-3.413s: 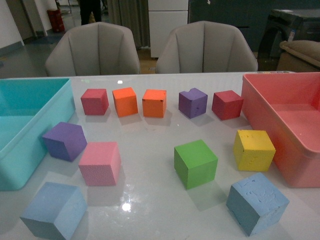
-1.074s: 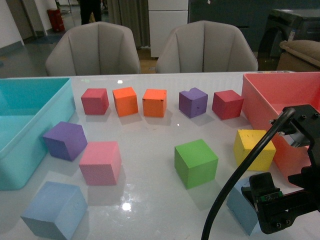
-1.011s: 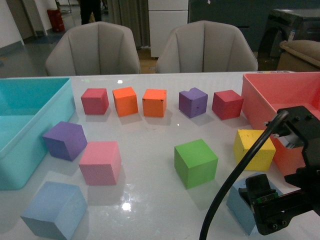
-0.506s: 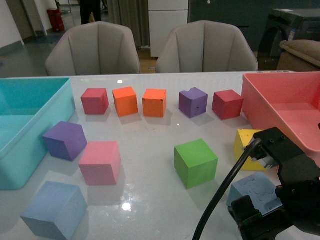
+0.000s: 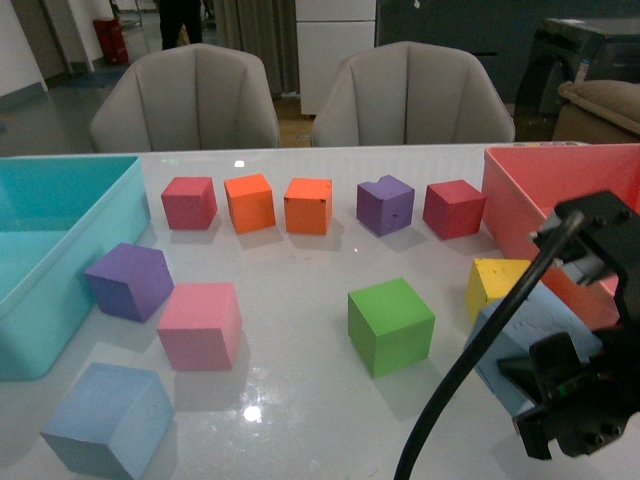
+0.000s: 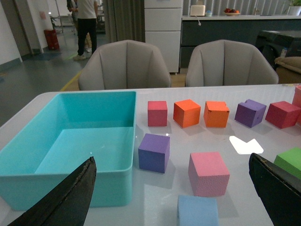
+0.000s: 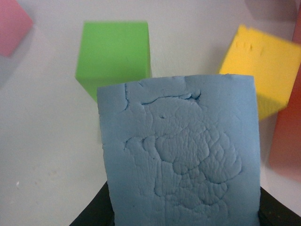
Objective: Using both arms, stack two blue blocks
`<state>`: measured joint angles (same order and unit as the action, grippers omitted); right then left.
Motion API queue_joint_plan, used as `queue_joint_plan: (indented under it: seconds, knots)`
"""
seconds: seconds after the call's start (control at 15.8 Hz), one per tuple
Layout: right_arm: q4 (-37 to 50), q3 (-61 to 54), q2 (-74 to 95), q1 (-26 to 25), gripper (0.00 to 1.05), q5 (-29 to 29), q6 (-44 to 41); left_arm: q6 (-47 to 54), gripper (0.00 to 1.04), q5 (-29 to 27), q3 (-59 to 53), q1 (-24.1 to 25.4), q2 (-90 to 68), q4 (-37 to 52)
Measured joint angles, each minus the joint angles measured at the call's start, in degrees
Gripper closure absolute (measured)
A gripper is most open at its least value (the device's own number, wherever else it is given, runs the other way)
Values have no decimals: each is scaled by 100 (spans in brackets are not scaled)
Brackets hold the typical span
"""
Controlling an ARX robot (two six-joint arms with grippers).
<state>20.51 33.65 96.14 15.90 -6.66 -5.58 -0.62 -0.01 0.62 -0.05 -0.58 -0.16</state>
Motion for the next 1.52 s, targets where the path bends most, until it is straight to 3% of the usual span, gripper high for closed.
queue_joint_plan:
  seconds: [0.19,0.57,0.82,1.52]
  knots:
    - [-293,949,219,142,60,48,9,0,7,0,0,0,0,-2]
    - [-1558,3974,2315,459,61,-96,92,0,7,0,-2,0,0,0]
    - [-2090,5412,3379,599,61,-289,-173,2,7,0,-2,0,0,-2]
    - [-2800,7053,4706,964,62,-636,-468,0,7,0,0,0,0,0]
